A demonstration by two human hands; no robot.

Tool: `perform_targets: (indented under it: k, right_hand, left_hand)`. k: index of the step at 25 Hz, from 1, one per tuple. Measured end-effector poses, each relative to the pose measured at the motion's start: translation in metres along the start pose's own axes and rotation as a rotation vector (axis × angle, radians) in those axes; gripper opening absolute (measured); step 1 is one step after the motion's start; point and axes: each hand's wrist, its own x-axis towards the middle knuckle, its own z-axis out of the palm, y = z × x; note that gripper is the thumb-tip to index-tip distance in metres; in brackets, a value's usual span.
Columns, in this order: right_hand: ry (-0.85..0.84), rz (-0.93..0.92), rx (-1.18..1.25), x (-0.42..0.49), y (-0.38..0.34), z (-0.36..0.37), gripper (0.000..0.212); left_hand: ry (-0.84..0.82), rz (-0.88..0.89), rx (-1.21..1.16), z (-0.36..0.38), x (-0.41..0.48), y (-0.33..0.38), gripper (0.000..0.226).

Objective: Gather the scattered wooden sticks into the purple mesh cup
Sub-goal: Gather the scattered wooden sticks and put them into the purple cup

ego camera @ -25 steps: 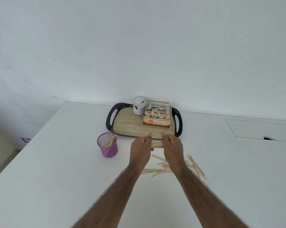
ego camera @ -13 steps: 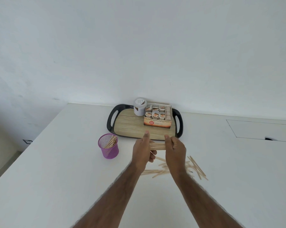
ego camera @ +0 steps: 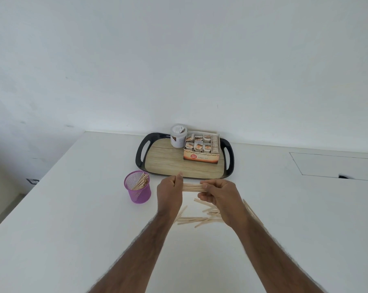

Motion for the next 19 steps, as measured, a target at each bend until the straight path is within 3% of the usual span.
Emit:
perform_targets:
  k: [7, 14, 17, 19]
  right_hand:
    - [0.037, -0.061, -0.039, -0.004, -0.004, 0.005, 0.012]
    - [0.010, -0.175, -0.355, 0.004, -0.016, 0.024, 0.016]
    - [0.014, -0.194, -0.447, 0.012, -0.024, 0.033, 0.015]
    - [0.009, -0.221, -0.520, 0.018, -0.030, 0.047, 0.017]
  left_hand:
    - [0.002, -0.008, -0.051, -0.002, -0.003, -0.001, 0.052]
    - [-0.034, -0.140, -0.292, -0.020, -0.008, -0.050, 0.058]
    - [-0.127, 0.017, 0.188, -0.037, -0.018, -0.105, 0.047]
    - [-0.239, 0.081, 0.505, -0.045, -0.025, -0.141, 0.051]
